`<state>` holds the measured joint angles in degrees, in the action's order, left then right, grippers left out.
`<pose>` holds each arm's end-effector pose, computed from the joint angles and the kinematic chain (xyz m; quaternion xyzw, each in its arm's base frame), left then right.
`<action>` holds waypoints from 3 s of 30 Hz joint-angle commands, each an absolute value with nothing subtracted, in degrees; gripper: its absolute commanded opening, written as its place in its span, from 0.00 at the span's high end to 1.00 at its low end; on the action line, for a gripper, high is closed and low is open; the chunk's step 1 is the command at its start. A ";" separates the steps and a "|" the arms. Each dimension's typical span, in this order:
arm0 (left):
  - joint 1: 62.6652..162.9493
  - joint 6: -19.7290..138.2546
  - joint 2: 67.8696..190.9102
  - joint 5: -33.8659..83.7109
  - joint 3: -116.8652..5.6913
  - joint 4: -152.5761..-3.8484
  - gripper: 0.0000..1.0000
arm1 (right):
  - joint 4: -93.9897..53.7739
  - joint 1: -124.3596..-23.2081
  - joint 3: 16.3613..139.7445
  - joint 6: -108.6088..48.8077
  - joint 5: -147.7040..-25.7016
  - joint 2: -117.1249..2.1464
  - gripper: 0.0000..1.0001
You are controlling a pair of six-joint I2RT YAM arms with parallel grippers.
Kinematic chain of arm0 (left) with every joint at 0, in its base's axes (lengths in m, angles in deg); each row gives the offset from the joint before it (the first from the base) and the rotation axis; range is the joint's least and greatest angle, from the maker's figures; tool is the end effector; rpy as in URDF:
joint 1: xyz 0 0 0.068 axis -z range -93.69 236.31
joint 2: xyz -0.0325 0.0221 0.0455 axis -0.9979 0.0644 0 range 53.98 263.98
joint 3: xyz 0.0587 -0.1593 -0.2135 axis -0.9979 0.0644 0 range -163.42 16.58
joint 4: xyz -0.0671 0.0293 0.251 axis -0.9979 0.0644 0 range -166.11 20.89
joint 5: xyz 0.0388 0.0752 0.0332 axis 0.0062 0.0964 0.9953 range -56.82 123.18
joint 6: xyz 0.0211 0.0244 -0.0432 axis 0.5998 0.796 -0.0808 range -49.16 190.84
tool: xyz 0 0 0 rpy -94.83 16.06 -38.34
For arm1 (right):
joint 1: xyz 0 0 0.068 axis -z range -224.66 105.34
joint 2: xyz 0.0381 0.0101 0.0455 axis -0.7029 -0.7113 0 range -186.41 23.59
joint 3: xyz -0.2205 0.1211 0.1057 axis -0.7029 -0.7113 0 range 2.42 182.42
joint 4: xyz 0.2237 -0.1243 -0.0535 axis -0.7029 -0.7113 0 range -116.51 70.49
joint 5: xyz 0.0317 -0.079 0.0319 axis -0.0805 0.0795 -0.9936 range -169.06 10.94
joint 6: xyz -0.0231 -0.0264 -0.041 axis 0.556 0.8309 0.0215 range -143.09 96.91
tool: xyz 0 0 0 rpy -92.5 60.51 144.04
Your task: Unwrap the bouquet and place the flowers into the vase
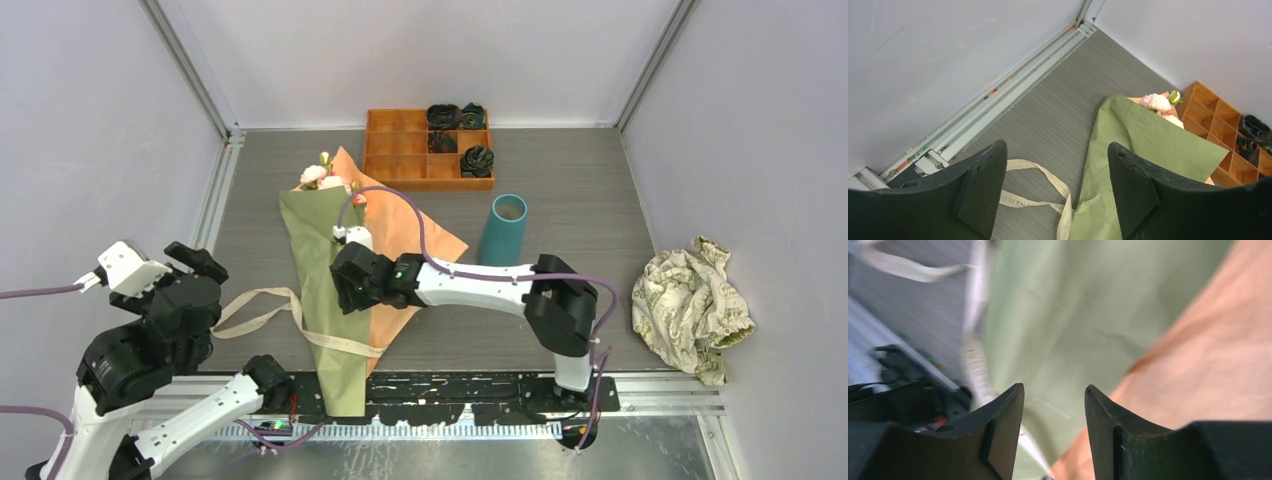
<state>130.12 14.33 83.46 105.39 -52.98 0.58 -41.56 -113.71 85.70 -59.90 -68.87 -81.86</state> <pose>0.0286 0.0195 0.3965 -0.3430 0.6881 0.0585 0.6367 0.1554 0.3882 0.2551 -0.2216 0.8911 0.2599 0.2988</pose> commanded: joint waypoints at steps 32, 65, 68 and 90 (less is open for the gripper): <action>130.01 26.63 88.22 91.45 -53.69 -13.96 0.23 | -34.18 -95.47 90.23 -64.15 -88.39 -95.10 0.40; 129.99 27.51 84.00 94.09 -56.60 -10.89 0.24 | -8.51 -104.57 122.48 -85.50 -118.73 -121.28 0.72; 129.99 27.43 84.24 93.71 -56.30 -10.84 0.24 | -13.00 -104.13 121.72 -81.81 -116.37 -120.64 0.41; 129.99 29.70 89.23 91.60 -54.18 -16.05 0.23 | -14.39 -97.43 87.26 -67.90 -105.02 -89.82 0.06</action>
